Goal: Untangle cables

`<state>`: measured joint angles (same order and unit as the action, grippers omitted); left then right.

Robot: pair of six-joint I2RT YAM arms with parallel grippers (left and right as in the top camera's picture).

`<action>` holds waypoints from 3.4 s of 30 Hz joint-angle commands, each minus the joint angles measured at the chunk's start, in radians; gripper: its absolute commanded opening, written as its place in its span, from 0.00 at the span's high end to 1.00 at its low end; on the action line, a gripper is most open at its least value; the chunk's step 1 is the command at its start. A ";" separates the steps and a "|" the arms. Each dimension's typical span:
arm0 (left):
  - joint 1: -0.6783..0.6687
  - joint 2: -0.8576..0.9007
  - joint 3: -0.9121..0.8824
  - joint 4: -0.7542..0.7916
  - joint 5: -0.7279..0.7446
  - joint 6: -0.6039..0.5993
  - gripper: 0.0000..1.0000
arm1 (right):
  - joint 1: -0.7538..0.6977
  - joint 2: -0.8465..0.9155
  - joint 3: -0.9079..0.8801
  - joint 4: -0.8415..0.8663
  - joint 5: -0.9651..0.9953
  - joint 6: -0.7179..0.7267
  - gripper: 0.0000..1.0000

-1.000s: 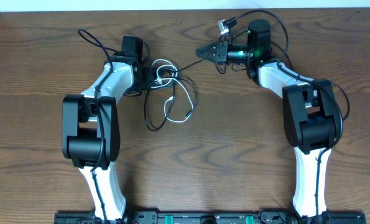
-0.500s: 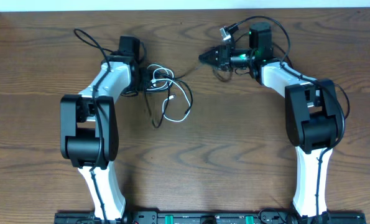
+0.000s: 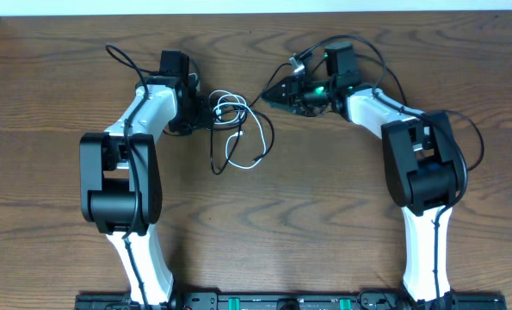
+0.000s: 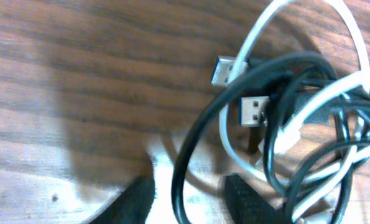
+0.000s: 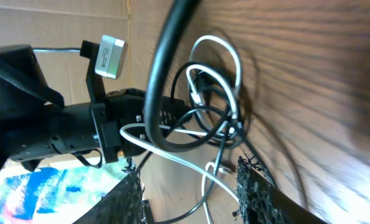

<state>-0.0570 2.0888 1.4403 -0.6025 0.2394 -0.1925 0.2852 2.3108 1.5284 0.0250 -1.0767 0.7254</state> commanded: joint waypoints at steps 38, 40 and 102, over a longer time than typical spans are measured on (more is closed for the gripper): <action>0.041 -0.040 -0.034 0.045 0.074 -0.151 0.92 | 0.295 -0.236 0.217 -0.435 0.878 -0.792 0.99; 0.040 -0.032 -0.034 0.056 0.113 -0.145 0.92 | 0.295 -0.222 0.261 -0.462 0.872 -0.826 0.99; 0.040 0.036 -0.034 0.104 0.322 0.043 0.92 | 0.280 0.138 0.320 -0.436 0.830 -1.378 0.90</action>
<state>-0.0170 2.1059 1.4139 -0.4965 0.5480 -0.1745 0.5591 2.4191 1.8523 -0.3996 -0.2382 -0.6266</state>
